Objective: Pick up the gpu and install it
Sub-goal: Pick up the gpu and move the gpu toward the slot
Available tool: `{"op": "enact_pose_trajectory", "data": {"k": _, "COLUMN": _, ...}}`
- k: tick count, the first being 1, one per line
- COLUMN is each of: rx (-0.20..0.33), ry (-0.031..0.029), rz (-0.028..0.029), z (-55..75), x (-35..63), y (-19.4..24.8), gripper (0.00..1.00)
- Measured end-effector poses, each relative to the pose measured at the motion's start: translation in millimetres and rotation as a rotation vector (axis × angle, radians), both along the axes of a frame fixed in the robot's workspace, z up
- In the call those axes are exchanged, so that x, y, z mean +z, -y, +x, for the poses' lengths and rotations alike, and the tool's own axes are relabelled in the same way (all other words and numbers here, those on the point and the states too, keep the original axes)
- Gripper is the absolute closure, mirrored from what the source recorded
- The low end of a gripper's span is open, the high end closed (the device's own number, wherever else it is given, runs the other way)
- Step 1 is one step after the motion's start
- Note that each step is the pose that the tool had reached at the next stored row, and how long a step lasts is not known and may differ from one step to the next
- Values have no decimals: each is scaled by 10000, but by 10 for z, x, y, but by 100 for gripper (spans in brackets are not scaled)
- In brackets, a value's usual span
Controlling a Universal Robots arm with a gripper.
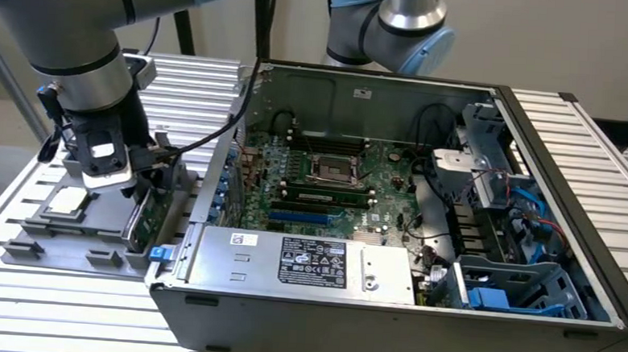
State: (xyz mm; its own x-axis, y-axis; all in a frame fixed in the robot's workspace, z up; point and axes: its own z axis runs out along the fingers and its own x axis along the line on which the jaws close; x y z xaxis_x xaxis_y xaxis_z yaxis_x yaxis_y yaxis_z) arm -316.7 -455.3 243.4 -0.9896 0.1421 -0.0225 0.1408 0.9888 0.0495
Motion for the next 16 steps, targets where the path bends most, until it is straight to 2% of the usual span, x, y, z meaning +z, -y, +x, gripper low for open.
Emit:
{"op": "enact_pose_trajectory", "data": {"k": 6, "rx": -43, "ry": 3, "rz": 0, "z": 0, "x": -30, "y": -23, "gripper": 46}}
{"op": "enact_pose_trajectory", "data": {"k": 11, "rx": -43, "ry": 2, "rz": 0, "z": 0, "x": -30, "y": -25, "gripper": 46}}
{"op": "enact_pose_trajectory", "data": {"k": 13, "rx": -43, "ry": 1, "rz": -1, "z": 0, "x": -31, "y": -25, "gripper": 48}}
{"op": "enact_pose_trajectory", "data": {"k": 14, "rx": -43, "ry": 2, "rz": -1, "z": 1, "x": -31, "y": -26, "gripper": 55}}
{"op": "enact_pose_trajectory", "data": {"k": 16, "rx": -44, "ry": 1, "rz": -1, "z": 1, "x": -32, "y": -26, "gripper": 55}}
